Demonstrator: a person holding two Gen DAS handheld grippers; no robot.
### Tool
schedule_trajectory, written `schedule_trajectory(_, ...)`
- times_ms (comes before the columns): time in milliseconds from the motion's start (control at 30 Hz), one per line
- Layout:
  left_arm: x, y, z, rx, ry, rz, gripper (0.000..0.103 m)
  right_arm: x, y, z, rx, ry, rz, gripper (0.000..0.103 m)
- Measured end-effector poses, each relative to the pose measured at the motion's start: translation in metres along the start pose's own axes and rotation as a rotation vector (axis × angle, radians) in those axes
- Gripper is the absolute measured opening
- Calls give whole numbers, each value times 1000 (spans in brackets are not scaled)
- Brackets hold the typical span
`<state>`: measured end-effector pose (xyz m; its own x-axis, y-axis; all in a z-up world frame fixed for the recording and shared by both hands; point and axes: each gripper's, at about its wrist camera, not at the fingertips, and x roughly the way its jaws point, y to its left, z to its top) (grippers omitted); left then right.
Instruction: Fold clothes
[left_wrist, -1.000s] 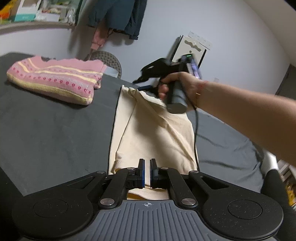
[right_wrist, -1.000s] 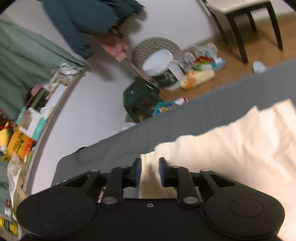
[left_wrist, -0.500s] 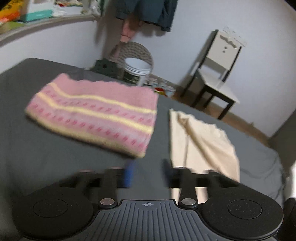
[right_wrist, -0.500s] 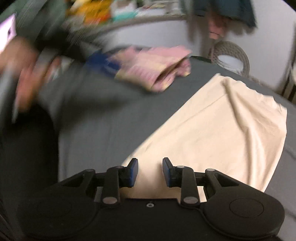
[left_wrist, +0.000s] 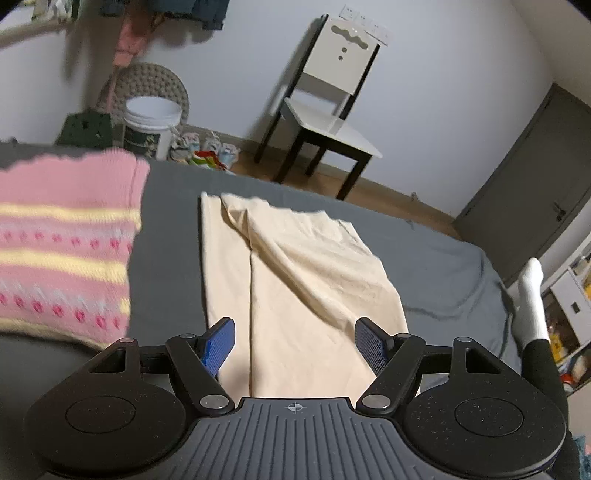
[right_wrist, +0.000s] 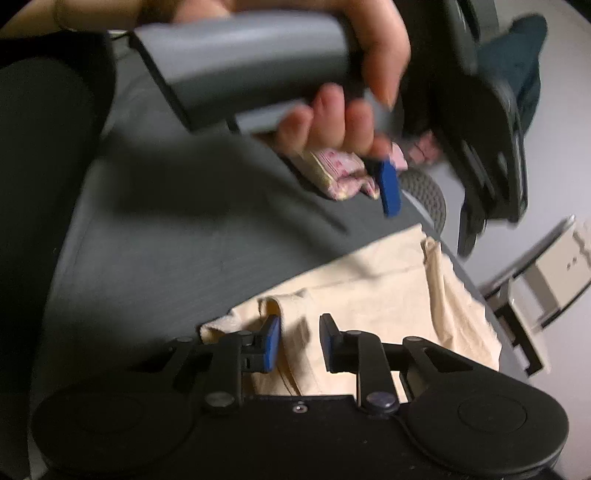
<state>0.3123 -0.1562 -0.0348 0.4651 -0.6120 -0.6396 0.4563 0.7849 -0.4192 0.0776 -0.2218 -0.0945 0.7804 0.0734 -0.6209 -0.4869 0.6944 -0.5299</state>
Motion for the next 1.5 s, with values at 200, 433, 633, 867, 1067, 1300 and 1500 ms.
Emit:
schedule_trajectory(200, 6, 9, -7, 58, 24, -35, 73, 3, 18, -4, -147, -24, -81, 6)
schedule_trajectory(433, 8, 28, -6, -14, 39, -73, 72, -22, 2, -7, -19, -133, -30, 2)
schedule_trajectory(633, 13, 31, -6, -60, 33, -84, 72, -58, -28, -10, 117, -228, 86, 2)
schedule_trajectory(867, 13, 32, -6, -101, 8, -119, 72, -32, -17, -10, 81, -152, 165, 3)
schedule_trajectory(1067, 20, 30, -9, -69, 30, -83, 73, -32, 0, -10, 56, -112, 153, 17)
schedule_trajectory(1300, 22, 25, -7, -40, 59, -105, 72, -79, -23, -30, 30, -74, 75, 32)
schedule_trajectory(1500, 9, -11, -16, 233, 91, -143, 72, -75, -15, -59, -162, 95, -72, 32)
